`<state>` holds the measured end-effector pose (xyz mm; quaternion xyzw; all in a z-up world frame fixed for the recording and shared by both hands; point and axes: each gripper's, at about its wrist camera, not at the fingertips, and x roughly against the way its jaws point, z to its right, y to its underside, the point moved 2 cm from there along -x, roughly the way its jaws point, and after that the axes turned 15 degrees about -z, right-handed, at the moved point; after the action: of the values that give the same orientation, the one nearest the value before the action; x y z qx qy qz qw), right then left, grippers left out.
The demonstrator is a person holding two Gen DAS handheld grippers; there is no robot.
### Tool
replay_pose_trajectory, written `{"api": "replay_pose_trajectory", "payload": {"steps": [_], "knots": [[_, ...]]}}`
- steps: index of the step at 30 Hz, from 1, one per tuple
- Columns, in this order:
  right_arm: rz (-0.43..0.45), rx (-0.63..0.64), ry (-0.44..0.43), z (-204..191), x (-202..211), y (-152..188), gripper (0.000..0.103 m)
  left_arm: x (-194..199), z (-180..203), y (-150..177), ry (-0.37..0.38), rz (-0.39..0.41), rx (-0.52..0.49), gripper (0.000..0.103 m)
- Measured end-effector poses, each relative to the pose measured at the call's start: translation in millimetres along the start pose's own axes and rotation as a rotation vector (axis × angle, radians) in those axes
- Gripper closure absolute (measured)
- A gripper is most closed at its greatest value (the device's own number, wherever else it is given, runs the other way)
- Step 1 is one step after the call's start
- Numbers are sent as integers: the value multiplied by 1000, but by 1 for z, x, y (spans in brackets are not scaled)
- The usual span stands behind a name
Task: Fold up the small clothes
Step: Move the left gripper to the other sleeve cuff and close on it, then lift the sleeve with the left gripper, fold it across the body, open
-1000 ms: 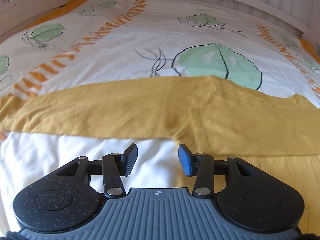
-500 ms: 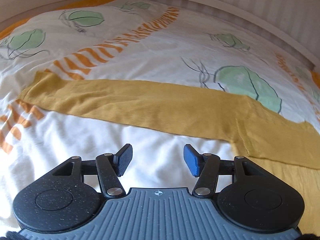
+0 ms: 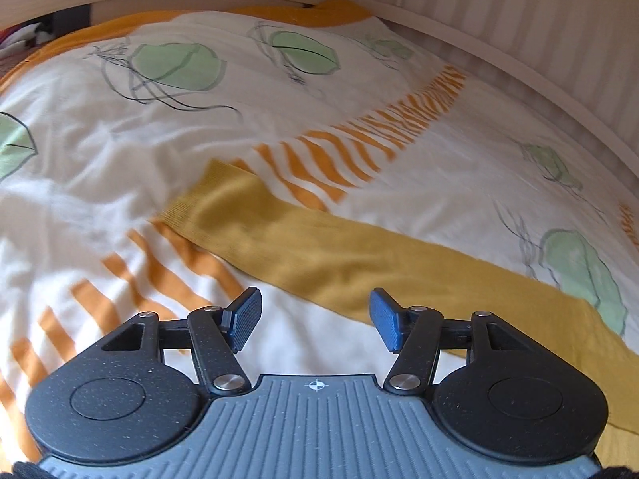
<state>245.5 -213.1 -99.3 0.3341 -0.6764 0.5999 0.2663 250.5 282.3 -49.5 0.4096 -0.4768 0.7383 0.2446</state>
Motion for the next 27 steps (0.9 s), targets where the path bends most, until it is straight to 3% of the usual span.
{"api": "replay_pose_trajectory", "payload": {"steps": [6, 10, 15, 23, 25, 26, 27], "knots": [[-29, 11, 88, -9, -25, 19, 1, -18, -38, -20, -27, 5, 86, 45], [-31, 1, 79, -6, -29, 21, 0, -36, -49, -26, -49, -3, 86, 45], [-34, 53, 157, -19, -37, 22, 0, -52, -55, -28, -31, 30, 86, 35], [-21, 46, 148, -17, -37, 24, 0, -62, -51, -43, -28, 58, 79, 32], [-20, 46, 147, -17, -37, 25, 0, -61, -49, -45, -39, 82, 83, 55], [-20, 46, 147, -17, -38, 25, 0, -60, -48, -46, -62, 88, 91, 83], [-20, 46, 147, -17, -37, 25, 0, -59, -48, -47, -75, 89, 102, 95]]}}
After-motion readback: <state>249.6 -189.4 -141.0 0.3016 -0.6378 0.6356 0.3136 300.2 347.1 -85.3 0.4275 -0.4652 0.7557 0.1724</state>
